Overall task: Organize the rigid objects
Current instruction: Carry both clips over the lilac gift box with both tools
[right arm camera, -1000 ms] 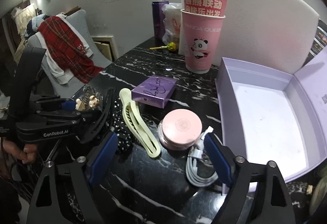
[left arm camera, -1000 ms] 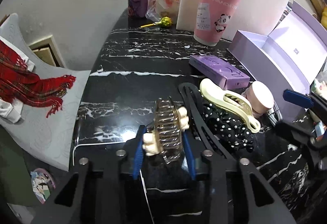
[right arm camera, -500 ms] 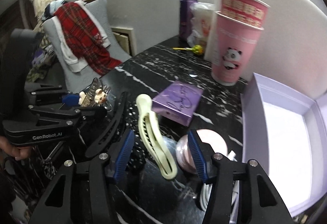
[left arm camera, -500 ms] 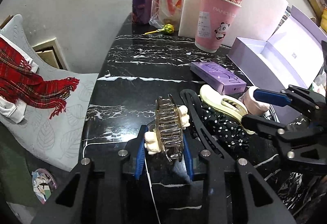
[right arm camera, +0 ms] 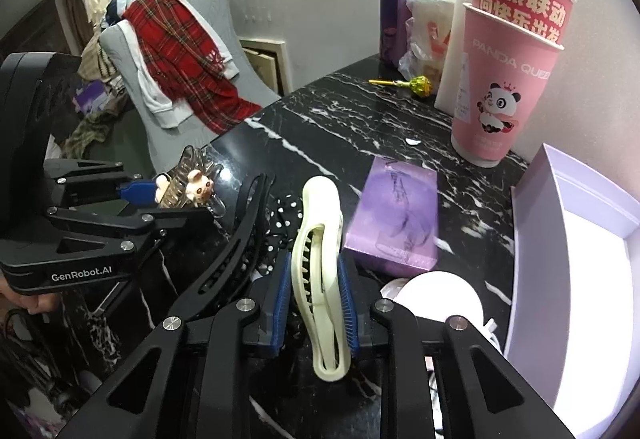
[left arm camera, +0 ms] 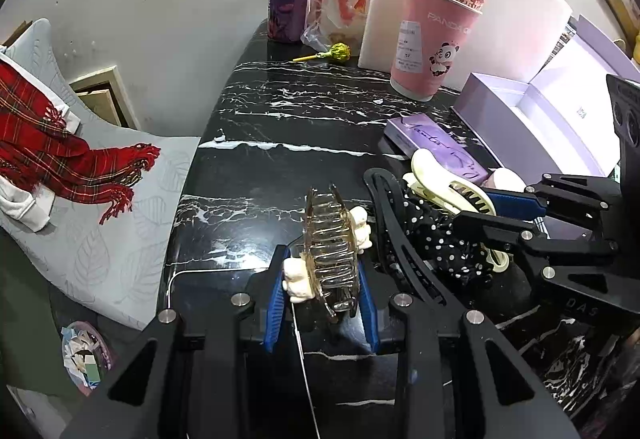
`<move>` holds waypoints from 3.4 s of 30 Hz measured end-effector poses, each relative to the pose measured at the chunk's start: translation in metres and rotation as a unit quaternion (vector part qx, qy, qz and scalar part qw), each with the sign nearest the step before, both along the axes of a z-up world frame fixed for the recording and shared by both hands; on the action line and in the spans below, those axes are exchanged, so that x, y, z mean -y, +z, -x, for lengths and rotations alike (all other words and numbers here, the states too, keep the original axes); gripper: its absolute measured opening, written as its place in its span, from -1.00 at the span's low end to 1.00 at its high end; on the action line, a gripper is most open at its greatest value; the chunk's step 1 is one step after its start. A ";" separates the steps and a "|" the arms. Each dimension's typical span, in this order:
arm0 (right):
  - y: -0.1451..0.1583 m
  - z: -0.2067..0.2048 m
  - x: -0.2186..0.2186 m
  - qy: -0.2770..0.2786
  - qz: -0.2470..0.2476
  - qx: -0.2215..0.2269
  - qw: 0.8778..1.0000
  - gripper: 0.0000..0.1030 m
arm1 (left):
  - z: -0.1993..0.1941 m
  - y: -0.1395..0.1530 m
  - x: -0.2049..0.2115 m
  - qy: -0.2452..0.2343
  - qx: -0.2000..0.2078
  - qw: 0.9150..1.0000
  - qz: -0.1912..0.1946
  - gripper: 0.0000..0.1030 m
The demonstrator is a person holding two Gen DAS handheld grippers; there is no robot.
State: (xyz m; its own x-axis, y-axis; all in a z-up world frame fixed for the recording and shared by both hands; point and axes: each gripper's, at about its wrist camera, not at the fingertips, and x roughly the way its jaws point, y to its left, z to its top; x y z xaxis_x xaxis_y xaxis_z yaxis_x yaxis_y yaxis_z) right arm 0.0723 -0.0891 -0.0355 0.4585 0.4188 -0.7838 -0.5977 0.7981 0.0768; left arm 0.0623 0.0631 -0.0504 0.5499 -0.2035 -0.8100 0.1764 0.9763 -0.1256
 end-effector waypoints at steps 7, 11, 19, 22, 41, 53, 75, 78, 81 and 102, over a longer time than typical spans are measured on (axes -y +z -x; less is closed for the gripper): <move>0.009 0.011 0.007 -0.007 -0.017 -0.001 1.000 -0.56 | 0.010 0.012 0.008 -0.004 0.012 1.000 -0.001 -0.39; 0.014 0.019 0.011 -0.009 -0.021 0.003 1.000 -0.56 | 0.018 0.019 0.013 -0.007 0.021 1.000 -0.003 -0.39; 0.025 0.042 0.024 -0.020 -0.033 0.007 0.999 -0.56 | 0.040 0.031 0.032 -0.023 0.034 0.999 -0.004 -0.39; 0.028 0.050 0.030 -0.027 -0.040 0.006 0.999 -0.56 | 0.049 0.034 0.039 -0.028 0.037 0.999 -0.001 -0.39; 0.042 0.113 0.096 -0.109 -0.056 0.020 0.992 -0.56 | 0.094 0.046 0.110 -0.110 0.050 0.993 0.016 -0.39; 0.052 0.148 0.146 -0.173 -0.055 0.035 0.983 -0.56 | 0.110 0.059 0.156 -0.148 0.063 0.986 0.031 -0.39; 0.070 0.152 0.206 -0.232 -0.044 0.050 0.970 -0.56 | 0.097 0.082 0.236 -0.220 0.077 0.972 0.028 -0.39; 0.075 0.147 0.213 -0.233 -0.046 0.055 0.970 -0.56 | 0.092 0.086 0.242 -0.226 0.081 0.970 0.028 -0.39; 0.078 0.140 0.219 -0.237 -0.046 0.058 0.969 -0.56 | 0.085 0.090 0.248 -0.232 0.086 0.969 0.025 -0.39; 0.094 0.061 0.226 -0.223 -0.038 0.087 0.970 -0.56 | 0.009 0.097 0.266 -0.247 0.101 0.964 0.013 -0.39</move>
State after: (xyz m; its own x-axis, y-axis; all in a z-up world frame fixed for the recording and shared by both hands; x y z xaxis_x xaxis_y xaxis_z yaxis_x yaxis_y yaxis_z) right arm 0.0112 -0.3149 0.0581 0.7293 0.2017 -0.6538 -0.2034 0.9763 0.0743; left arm 0.0531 -0.2024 0.0464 0.5273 -0.5001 -0.6869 0.6419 0.7642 -0.0637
